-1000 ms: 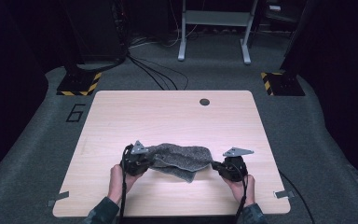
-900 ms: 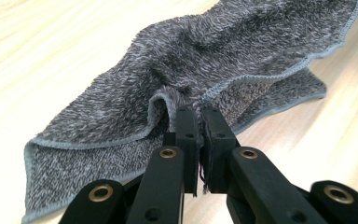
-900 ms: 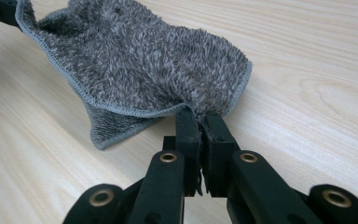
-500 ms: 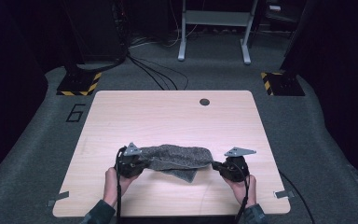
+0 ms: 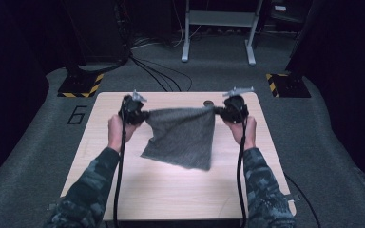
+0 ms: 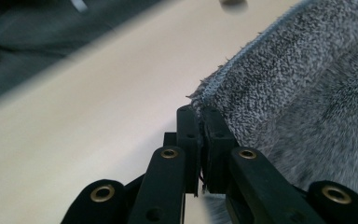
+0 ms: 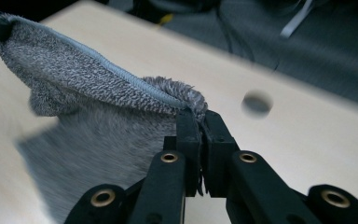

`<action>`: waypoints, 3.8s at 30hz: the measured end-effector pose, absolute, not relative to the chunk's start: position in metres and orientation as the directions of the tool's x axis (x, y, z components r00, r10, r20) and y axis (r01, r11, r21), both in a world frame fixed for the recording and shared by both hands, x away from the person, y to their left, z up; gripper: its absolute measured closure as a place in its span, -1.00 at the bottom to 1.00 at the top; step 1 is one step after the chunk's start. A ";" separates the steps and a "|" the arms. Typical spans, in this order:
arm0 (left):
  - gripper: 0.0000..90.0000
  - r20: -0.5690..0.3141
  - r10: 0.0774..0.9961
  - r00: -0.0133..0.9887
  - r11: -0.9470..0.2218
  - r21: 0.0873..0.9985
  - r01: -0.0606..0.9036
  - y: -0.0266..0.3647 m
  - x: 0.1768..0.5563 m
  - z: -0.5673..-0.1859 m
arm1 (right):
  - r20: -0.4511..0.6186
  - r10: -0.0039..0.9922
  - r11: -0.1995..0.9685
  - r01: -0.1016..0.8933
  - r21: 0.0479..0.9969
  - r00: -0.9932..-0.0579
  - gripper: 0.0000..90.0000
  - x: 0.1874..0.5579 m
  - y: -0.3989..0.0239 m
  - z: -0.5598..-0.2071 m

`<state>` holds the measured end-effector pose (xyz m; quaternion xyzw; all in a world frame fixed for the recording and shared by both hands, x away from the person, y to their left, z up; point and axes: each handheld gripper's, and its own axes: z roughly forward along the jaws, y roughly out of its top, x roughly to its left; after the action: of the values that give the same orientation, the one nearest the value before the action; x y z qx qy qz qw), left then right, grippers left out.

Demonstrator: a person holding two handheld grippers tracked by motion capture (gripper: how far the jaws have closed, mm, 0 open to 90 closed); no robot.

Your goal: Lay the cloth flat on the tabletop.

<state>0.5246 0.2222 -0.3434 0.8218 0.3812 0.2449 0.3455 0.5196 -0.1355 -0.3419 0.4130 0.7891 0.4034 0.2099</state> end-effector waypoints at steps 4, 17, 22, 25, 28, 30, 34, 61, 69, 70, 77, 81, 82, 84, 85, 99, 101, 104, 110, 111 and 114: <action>0.93 0.223 0.773 0.593 -0.492 0.801 0.341 0.221 0.502 -0.301 | -0.070 0.808 0.353 0.385 0.853 -0.585 0.94 0.508 -0.133 -0.288; 0.88 0.084 0.677 0.731 -0.555 0.711 0.432 0.207 0.409 -0.445 | 0.073 0.770 0.416 0.586 0.695 -0.633 0.90 0.414 -0.154 -0.457; 0.75 -0.001 0.660 0.751 -0.561 0.664 0.494 0.205 0.380 -0.490 | 0.157 0.780 0.381 0.658 0.649 -0.606 0.79 0.385 -0.163 -0.501; 0.46 -0.062 0.652 0.756 -0.540 0.661 0.521 0.212 0.370 -0.493 | 0.192 0.778 0.360 0.674 0.645 -0.599 0.55 0.372 -0.174 -0.499; 0.10 -0.098 0.674 0.732 -0.492 0.680 0.544 0.224 0.370 -0.482 | 0.193 0.783 0.342 0.668 0.661 -0.592 0.27 0.366 -0.187 -0.487; -0.01 -0.098 0.689 0.718 -0.469 0.695 0.545 0.231 0.375 -0.473 | 0.187 0.782 0.331 0.650 0.684 -0.595 0.09 0.369 -0.191 -0.477; -0.24 -0.088 0.735 0.673 -0.419 0.722 0.551 0.236 0.396 -0.456 | 0.179 0.768 0.331 0.620 0.711 -0.615 -0.22 0.388 -0.187 -0.457; -0.49 -0.064 0.767 0.639 -0.434 0.681 0.589 0.206 0.461 -0.474 | 0.001 0.751 0.501 0.571 0.651 -0.660 -0.70 0.410 -0.123 -0.518; -0.25 -0.137 0.803 0.580 -0.378 0.635 0.674 0.196 0.519 -0.488 | 0.001 0.757 0.496 0.576 0.649 -0.654 -0.67 0.410 -0.123 -0.518; -0.14 -0.147 0.802 0.578 -0.376 0.627 0.682 0.196 0.521 -0.492 | -0.002 0.753 0.501 0.572 0.650 -0.657 -0.67 0.410 -0.123 -0.518; 0.83 -0.121 0.765 0.632 -0.443 0.614 0.653 0.189 0.518 -0.499 | -0.002 0.753 0.504 0.574 0.646 -0.659 -0.64 0.410 -0.122 -0.517; 0.89 -0.026 0.753 0.657 -0.477 0.667 0.573 0.185 0.507 -0.478 | -0.003 0.753 0.503 0.573 0.647 -0.657 -0.62 0.408 -0.121 -0.517; 0.89 0.005 0.748 0.663 -0.487 0.684 0.544 0.182 0.502 -0.470 | -0.005 0.749 0.509 0.569 0.646 -0.663 -0.62 0.407 -0.121 -0.517; 0.88 0.071 0.726 0.685 -0.522 0.706 0.479 0.176 0.491 -0.454 | 0.003 0.752 0.501 0.574 0.647 -0.660 -0.62 0.405 -0.119 -0.517; 0.87 0.093 0.709 0.699 -0.533 0.720 0.445 0.171 0.485 -0.448 | 0.002 0.753 0.501 0.575 0.646 -0.658 -0.62 0.403 -0.119 -0.517; -0.21 -0.025 0.697 0.717 -0.520 0.671 0.529 0.174 0.467 -0.465 | 0.012 0.761 0.513 0.612 0.601 -0.649 -0.59 0.393 -0.139 -0.512; -0.20 -0.020 0.681 0.732 -0.530 0.676 0.512 0.171 0.463 -0.469 | 0.008 0.756 0.522 0.611 0.596 -0.654 -0.59 0.392 -0.142 -0.512; -0.20 -0.029 0.659 0.752 -0.546 0.669 0.505 0.163 0.456 -0.477 | 0.005 0.761 0.521 0.616 0.591 -0.649 -0.59 0.391 -0.143 -0.511; -0.19 -0.073 0.637 0.767 -0.568 0.629 0.531 0.153 0.449 -0.499 | 0.045 0.763 0.504 0.638 0.582 -0.644 -0.59 0.392 -0.149 -0.508; -0.18 -0.076 0.639 0.766 -0.564 0.630 0.533 0.153 0.448 -0.501 | 0.056 0.766 0.487 0.635 0.599 -0.641 -0.59 0.393 -0.153 -0.505; -0.18 -0.093 0.642 0.761 -0.560 0.621 0.548 0.154 0.444 -0.507 | 0.066 0.778 0.444 0.623 0.644 -0.624 -0.60 0.400 -0.159 -0.500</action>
<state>0.4435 0.1538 -0.5070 0.8802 0.3380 0.0722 0.3252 0.3996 -0.1588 -0.4997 0.4164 0.8412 0.3232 0.1206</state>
